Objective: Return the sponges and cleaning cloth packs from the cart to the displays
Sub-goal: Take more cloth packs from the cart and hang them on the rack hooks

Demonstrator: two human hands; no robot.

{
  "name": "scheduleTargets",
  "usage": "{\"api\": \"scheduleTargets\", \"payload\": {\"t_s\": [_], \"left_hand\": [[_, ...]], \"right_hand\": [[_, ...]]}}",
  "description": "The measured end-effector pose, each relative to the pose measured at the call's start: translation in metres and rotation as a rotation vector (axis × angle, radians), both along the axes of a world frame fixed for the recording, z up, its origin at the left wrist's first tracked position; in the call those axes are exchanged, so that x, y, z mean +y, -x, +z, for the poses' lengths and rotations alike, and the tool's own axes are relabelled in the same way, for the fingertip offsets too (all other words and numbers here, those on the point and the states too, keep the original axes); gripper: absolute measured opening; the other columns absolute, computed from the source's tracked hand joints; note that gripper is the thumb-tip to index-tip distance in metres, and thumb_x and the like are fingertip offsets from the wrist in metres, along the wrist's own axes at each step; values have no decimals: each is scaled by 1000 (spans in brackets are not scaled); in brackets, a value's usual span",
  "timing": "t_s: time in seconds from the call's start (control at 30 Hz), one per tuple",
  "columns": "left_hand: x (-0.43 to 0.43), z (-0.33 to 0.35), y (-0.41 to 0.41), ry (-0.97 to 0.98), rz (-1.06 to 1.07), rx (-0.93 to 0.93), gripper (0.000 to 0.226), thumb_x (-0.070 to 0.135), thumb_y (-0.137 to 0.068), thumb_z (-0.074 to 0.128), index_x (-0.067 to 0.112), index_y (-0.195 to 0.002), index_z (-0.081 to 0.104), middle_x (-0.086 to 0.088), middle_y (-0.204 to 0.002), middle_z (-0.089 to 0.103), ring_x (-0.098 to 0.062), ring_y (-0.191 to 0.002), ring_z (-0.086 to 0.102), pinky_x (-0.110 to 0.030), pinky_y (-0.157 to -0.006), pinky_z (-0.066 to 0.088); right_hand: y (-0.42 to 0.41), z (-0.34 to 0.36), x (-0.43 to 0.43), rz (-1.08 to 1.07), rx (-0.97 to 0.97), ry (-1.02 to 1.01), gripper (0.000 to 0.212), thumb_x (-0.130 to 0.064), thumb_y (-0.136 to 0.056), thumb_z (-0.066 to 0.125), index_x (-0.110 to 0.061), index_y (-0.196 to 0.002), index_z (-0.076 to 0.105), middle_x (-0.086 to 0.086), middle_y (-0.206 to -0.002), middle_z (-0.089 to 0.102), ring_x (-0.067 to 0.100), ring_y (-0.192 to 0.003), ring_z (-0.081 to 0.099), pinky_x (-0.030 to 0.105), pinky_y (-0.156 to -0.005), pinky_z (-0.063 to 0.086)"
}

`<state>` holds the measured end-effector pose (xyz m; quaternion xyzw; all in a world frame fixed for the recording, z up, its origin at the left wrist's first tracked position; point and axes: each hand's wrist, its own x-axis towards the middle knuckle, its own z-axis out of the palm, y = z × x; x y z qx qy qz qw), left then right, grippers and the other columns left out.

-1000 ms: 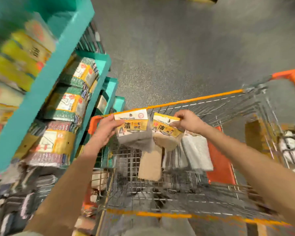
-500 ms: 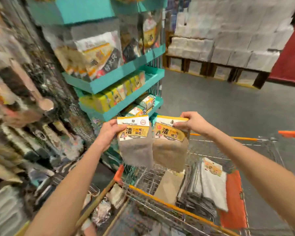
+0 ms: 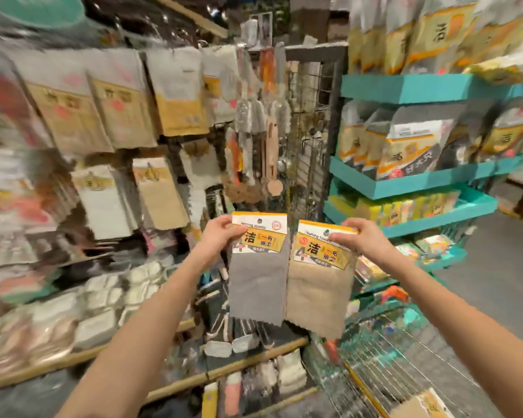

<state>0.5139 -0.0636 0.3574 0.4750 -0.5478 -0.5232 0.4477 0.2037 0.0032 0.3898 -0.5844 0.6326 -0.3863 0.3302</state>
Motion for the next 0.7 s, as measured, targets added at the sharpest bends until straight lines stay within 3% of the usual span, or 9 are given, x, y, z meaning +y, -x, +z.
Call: {"api": "scheduleTargets", "payload": {"t_s": [0.07,0.17,0.33,0.47,0.53,0.63,0.7], "left_hand": [[-12,-3,-32,-2,87,3,19,1,-85,67,5,-103,64,-9,-92,74,-13,-80,72,-19,-69,55],[-45,-10,-81,-8,151,22,17,-2,-85,64,10,-98,64,-4,-86,73,-11,-73,71,-19,-70,57],[-113,-11,-158,-60,229,51,21,7,-87,65,8,-108,62,-11,-95,73,-17,-80,71,-24,-70,55],[-173,-8,-219,-27,272,74,29,17,-83,70,7,-110,63,-12,-97,74,-31,-93,69,-39,-75,55],[-200,-7,-242,-24,316,118,27,16,-84,69,9,-110,64,-13,-101,73,-31,-96,69,-40,-83,54],[-234,-4,-268,-16,347,139,19,8,-91,59,9,-110,62,-10,-100,74,-23,-91,71,-30,-73,57],[-255,-6,-284,-14,370,141,17,8,-92,58,9,-109,63,-10,-100,73,-24,-91,71,-32,-74,55]], "right_hand": [[-32,-6,-33,25,14,18,27,-30,-77,77,-10,-84,61,1,-73,62,15,-69,55,29,-63,40],[-83,-11,-83,100,2,9,25,-32,-77,76,-12,-84,64,2,-79,69,17,-73,63,31,-68,47],[-157,-9,-168,190,-78,-4,20,-20,-82,72,-6,-94,64,-3,-77,65,8,-67,60,14,-57,46],[-207,-6,-236,221,-71,26,19,-18,-82,72,-3,-91,65,1,-75,63,13,-69,57,11,-53,40],[-226,-4,-262,231,-79,35,16,-19,-81,73,-7,-87,65,1,-75,63,12,-68,57,14,-57,42],[-249,-8,-299,256,-85,40,17,-26,-79,75,-13,-86,67,0,-78,66,11,-70,59,25,-65,42],[-263,-11,-318,276,-89,29,14,-29,-78,75,-18,-83,67,-3,-77,68,8,-68,60,25,-65,42]]}}
